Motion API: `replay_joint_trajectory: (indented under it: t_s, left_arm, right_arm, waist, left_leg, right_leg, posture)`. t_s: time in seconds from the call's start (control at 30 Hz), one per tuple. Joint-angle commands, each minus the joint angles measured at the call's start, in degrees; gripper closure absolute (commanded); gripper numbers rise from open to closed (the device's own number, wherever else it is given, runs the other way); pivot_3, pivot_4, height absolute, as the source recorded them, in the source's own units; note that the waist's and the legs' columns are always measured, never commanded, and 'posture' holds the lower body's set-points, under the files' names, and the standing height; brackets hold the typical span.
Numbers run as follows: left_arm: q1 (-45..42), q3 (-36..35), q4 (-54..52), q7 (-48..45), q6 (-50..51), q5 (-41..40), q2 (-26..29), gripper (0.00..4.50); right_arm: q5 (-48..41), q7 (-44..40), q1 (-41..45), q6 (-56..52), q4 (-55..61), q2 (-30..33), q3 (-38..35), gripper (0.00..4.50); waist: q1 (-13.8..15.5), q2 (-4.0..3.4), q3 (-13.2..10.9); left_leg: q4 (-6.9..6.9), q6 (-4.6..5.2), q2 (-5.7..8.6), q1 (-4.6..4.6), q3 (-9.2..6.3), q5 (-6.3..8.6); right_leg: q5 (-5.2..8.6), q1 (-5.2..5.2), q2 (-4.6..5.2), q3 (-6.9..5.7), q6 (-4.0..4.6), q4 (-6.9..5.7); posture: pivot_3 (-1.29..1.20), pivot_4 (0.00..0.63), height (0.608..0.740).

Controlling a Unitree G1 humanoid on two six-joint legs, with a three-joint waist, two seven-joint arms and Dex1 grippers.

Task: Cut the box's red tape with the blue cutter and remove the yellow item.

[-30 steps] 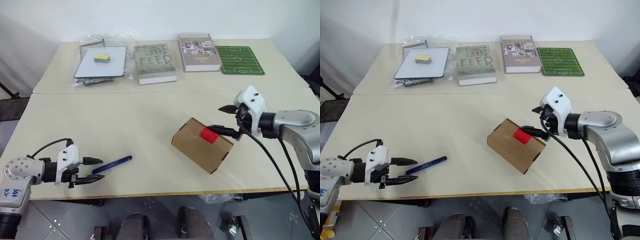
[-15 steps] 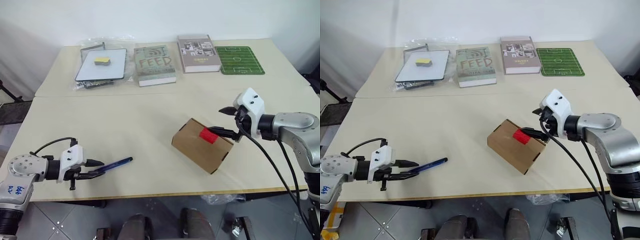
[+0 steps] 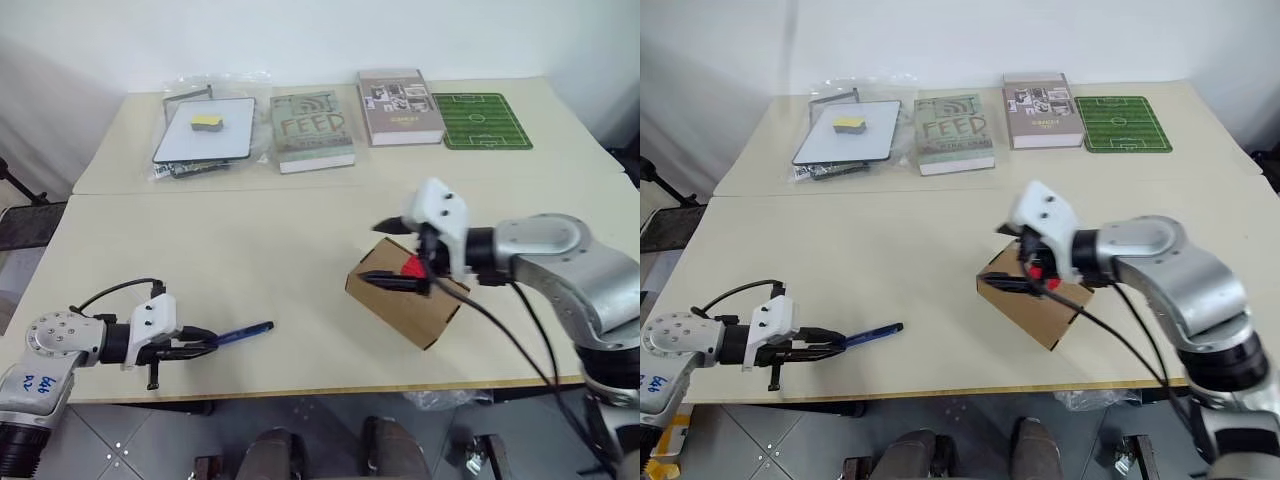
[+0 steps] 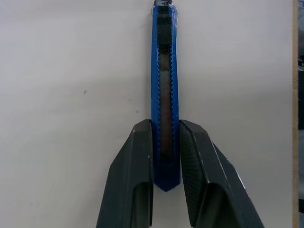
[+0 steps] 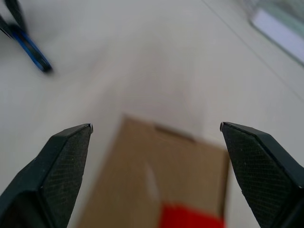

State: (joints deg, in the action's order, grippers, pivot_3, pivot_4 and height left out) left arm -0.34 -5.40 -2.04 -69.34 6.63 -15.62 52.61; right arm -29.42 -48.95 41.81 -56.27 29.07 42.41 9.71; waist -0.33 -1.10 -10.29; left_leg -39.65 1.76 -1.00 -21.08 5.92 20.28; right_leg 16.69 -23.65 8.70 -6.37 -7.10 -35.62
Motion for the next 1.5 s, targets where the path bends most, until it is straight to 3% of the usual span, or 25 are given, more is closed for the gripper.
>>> replay_joint_trajectory:
  t_s: [0.03, 0.17, 0.27, 0.53, 0.93, 1.5]
  left_arm:
    - [3.0, 4.8, -0.2, 0.2, -0.2, 3.3, -0.8, 4.03]
    - [3.3, 5.2, -0.4, 2.3, -2.5, 4.7, -1.5, 4.05]
    - [4.1, 5.7, -1.1, 3.0, -3.1, 5.6, -1.3, 4.05]
    - [5.4, 6.7, -4.1, 4.0, -2.2, 6.3, -0.7, 4.05]
    - [6.3, 8.3, -7.2, 2.9, 3.5, 5.8, 1.9, 4.05]
    - [4.7, 9.0, -9.3, 2.4, 8.0, 4.3, 1.6, 4.05]
  right_arm:
    - [-2.8, 1.8, 3.1, -4.2, 4.2, -4.0, 3.2, 0.0]
    - [-2.1, 0.8, 2.6, -3.2, 5.7, -6.2, 9.9, 0.88]
    - [1.5, 1.2, 3.4, -0.9, 4.0, -6.7, 15.2, 1.77]
    - [10.0, 0.1, 7.3, 5.6, -4.5, -13.3, 26.0, 4.48]
    - [18.8, -4.5, 8.9, 13.3, -15.9, -19.2, 33.5, 4.48]
    - [23.8, -10.4, 6.5, 19.2, -23.0, -22.9, 35.2, 4.48]
  waist:
    - [0.2, 0.04, 0.0]
    - [0.3, 0.06, 0.1]
    - [0.3, 0.03, 0.1]
    - [0.2, 0.01, 0.1]
    - [-0.1, -0.07, 0.3]
    - [0.0, -0.23, 0.5]
  left_leg:
    - [0.0, -0.02, 0.0, 0.0, -0.04, 0.01]
    - [-0.01, 0.09, 0.11, -0.04, -0.12, 0.15]
    - [-0.06, 0.23, 0.25, -0.04, -0.1, 0.23]
    - [-0.21, 0.33, 0.31, -0.01, 0.05, 0.25]
    - [-0.2, 0.39, 0.3, -0.02, 0.09, 0.44]
    - [-0.16, 0.37, 0.27, 0.0, 0.09, 0.46]
  right_leg:
    - [0.0, -0.01, 0.0, -0.02, 0.0, -0.02]
    - [0.0, 0.02, 0.09, -0.06, 0.01, -0.01]
    - [-0.01, 0.06, 0.22, -0.1, -0.01, -0.01]
    - [-0.07, 0.13, 0.4, -0.36, -0.12, 0.01]
    - [-0.09, 0.14, 0.55, -0.98, -0.16, 0.01]
    - [-0.09, 0.15, 0.57, -1.17, -0.16, 0.02]
  posture:
    - [0.0, 0.15, 0.74]
    - [0.0, 0.15, 0.74]
    - [0.0, 0.15, 0.74]
    - [0.0, 0.15, 0.74]
    - [0.0, 0.15, 0.74]
    - [0.0, 0.15, 0.74]
